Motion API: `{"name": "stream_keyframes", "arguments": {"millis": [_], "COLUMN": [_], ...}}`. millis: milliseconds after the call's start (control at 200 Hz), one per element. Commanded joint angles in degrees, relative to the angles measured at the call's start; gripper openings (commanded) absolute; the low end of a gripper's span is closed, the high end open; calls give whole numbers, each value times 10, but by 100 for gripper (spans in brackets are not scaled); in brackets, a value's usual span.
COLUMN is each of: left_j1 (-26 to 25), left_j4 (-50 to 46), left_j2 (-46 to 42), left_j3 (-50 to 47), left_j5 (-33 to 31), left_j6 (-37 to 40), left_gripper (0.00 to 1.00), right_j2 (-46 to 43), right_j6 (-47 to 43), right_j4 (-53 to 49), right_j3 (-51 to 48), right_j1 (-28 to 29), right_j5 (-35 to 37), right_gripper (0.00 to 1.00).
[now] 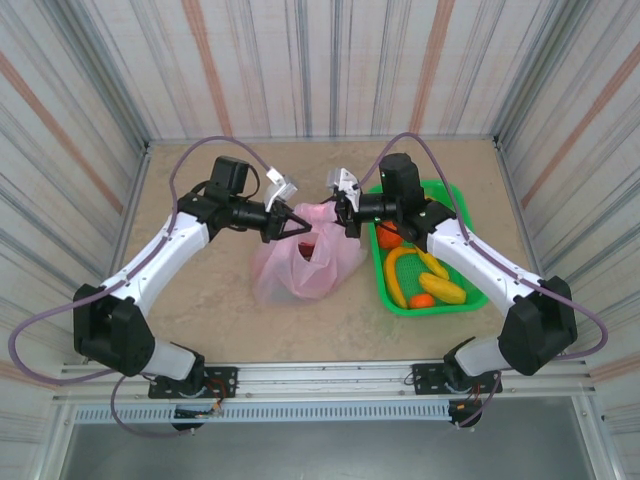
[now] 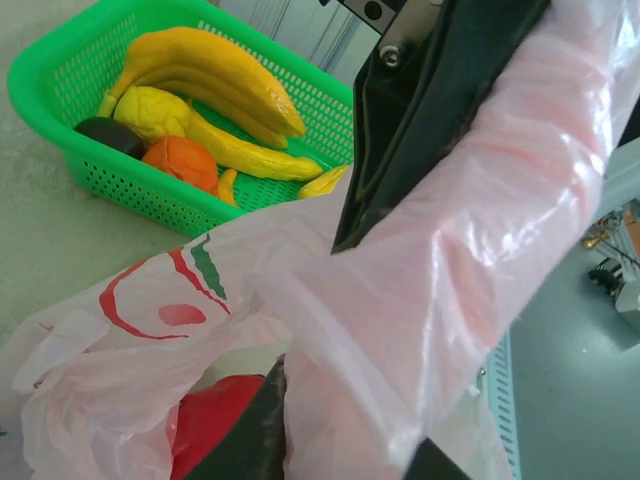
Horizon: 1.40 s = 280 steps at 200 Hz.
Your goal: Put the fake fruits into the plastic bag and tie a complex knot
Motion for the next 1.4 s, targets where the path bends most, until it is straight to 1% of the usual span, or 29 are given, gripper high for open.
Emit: {"name": "stream_keyframes", "arguments": {"millis": [0, 35, 105, 140, 301, 401, 576, 681, 781, 887, 1082, 1292, 1398], "left_j1": [-3, -2, -2, -2, -2, -3, -3, -3, -4, -5, -9, -12, -13], "left_j4": [-17, -23, -48, -62, -104, -113, -125, -126, -137, -148, -152, -149, -148], "left_j2": [-15, -17, -18, -18, -18, -17, -15, -13, -10, -4, 2, 0, -3], "left_j3": [-6, -6, 2, 8, 26, 36, 50, 52, 58, 66, 73, 74, 73], "left_j5": [-10, -17, -34, -45, -75, -84, -93, -103, -115, -131, -154, -153, -160], "left_j6": [18, 23, 42, 52, 88, 105, 124, 132, 144, 156, 167, 170, 173], "left_gripper": [8, 6, 2, 0, 0, 0, 0, 0, 0, 0, 0, 0, 0], "right_j2": [-22, -23, -26, -28, -47, -64, -85, -87, -75, -35, 40, 93, 110], "right_j6": [-23, -25, -29, -35, -69, -95, -147, -163, -159, -131, -126, -103, -94], "right_j4": [-18, -26, -47, -65, -156, -214, -341, -395, -420, -428, -438, -408, -392], "right_j3": [23, 24, 28, 33, 46, 50, 84, 110, 137, 178, 227, 244, 245], "right_j1": [1, -1, -7, -10, -27, -37, -48, -54, -52, -41, -7, 15, 23], "right_j5": [11, 15, 22, 23, 31, 29, 65, 69, 67, 90, 92, 69, 63], "right_gripper": [3, 5, 16, 19, 34, 47, 64, 78, 91, 94, 100, 100, 94]}}
